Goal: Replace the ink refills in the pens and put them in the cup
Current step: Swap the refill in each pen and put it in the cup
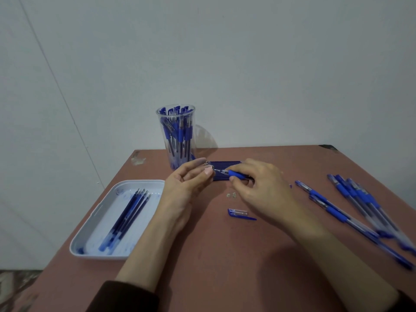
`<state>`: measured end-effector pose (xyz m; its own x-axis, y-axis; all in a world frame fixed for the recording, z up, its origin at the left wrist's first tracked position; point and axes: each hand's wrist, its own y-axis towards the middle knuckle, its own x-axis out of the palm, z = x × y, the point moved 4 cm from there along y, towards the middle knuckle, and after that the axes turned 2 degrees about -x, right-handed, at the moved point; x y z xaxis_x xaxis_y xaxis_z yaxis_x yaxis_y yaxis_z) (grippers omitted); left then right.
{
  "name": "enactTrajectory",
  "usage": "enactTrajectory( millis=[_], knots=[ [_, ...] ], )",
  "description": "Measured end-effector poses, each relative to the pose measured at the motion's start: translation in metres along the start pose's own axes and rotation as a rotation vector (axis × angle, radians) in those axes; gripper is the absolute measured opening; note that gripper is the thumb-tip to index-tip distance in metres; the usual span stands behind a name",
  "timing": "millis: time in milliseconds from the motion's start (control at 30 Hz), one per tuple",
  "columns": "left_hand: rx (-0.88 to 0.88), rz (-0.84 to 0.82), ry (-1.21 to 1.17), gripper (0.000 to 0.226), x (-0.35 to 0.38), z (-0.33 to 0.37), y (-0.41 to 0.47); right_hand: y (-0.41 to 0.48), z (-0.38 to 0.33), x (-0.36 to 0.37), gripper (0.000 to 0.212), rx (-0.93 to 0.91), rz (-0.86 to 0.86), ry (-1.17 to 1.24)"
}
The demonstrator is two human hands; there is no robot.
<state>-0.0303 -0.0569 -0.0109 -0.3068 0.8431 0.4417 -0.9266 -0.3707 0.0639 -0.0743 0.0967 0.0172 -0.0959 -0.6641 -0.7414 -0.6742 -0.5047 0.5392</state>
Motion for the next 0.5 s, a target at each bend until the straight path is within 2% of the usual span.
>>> enactTrajectory(
  millis=[233,400,500],
  knots=[
    [0.061,-0.065,0.178,0.036,0.002,-0.004,0.000,0.000,-0.003,0.005,0.019,-0.033,-0.064,-0.058],
    [0.060,-0.105,0.136,0.035,0.005,-0.003,0.000,-0.001,0.001,0.009,0.003,0.123,-0.048,0.262],
    [0.064,-0.087,0.083,0.041,0.005,-0.002,0.002,-0.002,-0.003,0.013,0.003,0.179,-0.053,0.495]
  ],
)
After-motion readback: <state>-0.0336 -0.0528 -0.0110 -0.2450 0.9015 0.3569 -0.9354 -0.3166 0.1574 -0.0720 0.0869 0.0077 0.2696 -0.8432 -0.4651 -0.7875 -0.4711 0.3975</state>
